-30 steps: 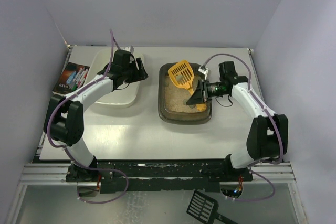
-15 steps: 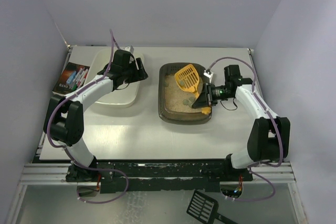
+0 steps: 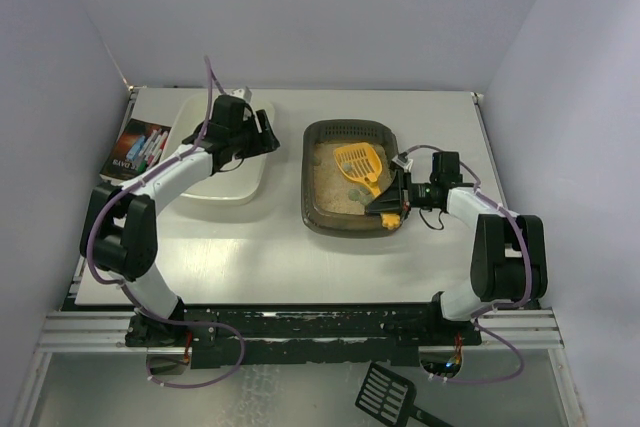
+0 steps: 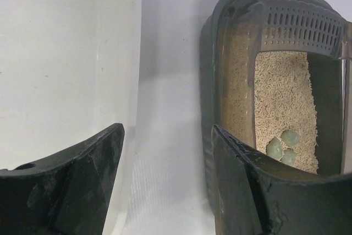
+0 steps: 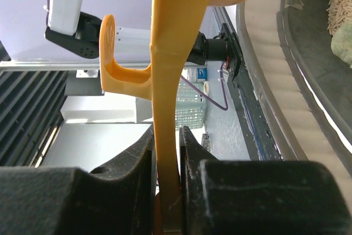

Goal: Clean the litter box

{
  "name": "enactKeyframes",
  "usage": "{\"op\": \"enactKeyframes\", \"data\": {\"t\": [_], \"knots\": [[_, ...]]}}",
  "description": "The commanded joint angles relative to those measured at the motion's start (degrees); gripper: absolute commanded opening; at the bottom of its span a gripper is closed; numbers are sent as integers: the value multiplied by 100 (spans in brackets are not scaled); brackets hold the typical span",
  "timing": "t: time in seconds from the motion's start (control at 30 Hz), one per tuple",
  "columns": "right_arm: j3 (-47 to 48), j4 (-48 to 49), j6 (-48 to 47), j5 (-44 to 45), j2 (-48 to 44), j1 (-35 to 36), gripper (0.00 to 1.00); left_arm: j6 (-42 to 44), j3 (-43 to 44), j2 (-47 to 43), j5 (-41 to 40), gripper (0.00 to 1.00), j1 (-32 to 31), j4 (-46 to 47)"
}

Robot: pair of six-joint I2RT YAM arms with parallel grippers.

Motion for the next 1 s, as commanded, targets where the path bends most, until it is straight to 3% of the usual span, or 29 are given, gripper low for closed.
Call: {"op": "enactKeyframes", "data": {"t": [0.0, 0.07, 0.1, 0.17, 0.23, 0.33, 0.5, 0.6, 0.63, 0.7, 0.83, 0.9, 0.97], "knots": [[31, 405, 153, -612, 42, 12, 0, 55, 14, -125, 83, 76, 53, 179], [231, -93, -509, -444, 58, 11, 0, 55, 81, -122, 42, 77, 49, 93], [461, -689, -1420, -291, 49, 12, 0, 66, 178, -113, 57, 80, 57, -61], [1237, -2726, -3285, 677, 77, 66, 0, 366, 507, -128, 368, 91, 81, -364], [1973, -3784, -4379, 1275, 244, 244, 0, 487, 817, -229, 475, 94, 192, -582], [2321, -4307, -4670, 1001, 553, 278, 0, 173, 1133, -356, 733, 100, 748, -737], [2182, -4481, -4952, 139, 713, 273, 0, -188, 1707, -312, 1547, 100, 2153, -1317], [2206, -4585, -5149, 260, 797, 263, 0, -495, 1389, -506, 2052, 100, 2832, -1137], [2220, -4649, -5301, 456, 789, 279, 0, -617, 1199, -651, 2150, 99, 2959, -946], [1990, -3947, -4500, 700, 697, 267, 0, -669, 889, -823, 2121, 100, 3066, -744], [987, -2737, -3229, 248, 188, 224, 0, -561, 650, -942, 2194, 99, 3075, -536], [993, -2919, -3591, 718, -103, 373, 0, -539, 692, -892, 2233, 99, 3068, -560], [1199, -3207, -4093, 1805, -310, 670, 0, -518, 723, -846, 2180, 100, 3066, -590]]}}
